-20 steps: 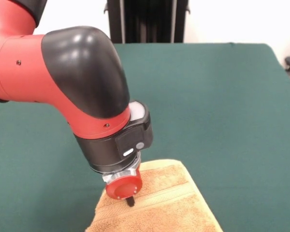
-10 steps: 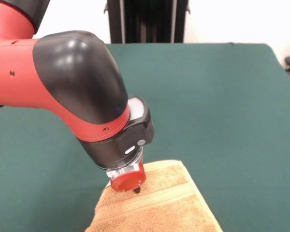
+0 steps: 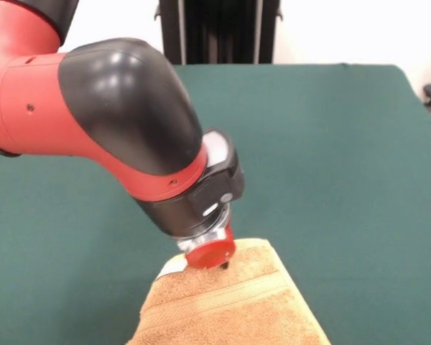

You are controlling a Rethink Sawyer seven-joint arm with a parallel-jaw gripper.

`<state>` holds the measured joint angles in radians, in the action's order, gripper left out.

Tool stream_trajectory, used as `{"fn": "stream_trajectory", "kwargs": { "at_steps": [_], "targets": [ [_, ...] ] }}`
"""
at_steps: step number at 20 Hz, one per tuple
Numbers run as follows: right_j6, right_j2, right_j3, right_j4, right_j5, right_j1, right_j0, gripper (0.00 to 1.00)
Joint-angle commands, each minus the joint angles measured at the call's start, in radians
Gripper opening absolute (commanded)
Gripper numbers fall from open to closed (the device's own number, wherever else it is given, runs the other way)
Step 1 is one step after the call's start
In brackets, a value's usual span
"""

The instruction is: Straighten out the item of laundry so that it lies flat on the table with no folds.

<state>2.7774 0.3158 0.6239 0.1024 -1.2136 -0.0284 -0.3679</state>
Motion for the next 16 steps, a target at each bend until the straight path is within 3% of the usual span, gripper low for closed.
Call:
{"fn": "stream_trajectory", "kwargs": {
  "at_steps": [1,3,6,10,14,16],
  "targets": [
    [-0.108,0.022,0.363,-0.011,0.057,-0.097,0.066,0.0],
    [-0.084,0.025,0.438,-0.014,0.088,-0.104,0.062,0.0],
    [-0.056,0.031,0.557,0.004,0.232,-0.129,0.058,0.0],
    [-0.028,0.019,0.608,0.032,0.329,-0.138,0.071,0.0],
    [-0.064,0.017,0.495,0.018,0.232,-0.103,0.063,0.0],
    [-0.094,0.026,0.354,0.003,0.131,-0.05,0.048,0.0]
  ]
}}
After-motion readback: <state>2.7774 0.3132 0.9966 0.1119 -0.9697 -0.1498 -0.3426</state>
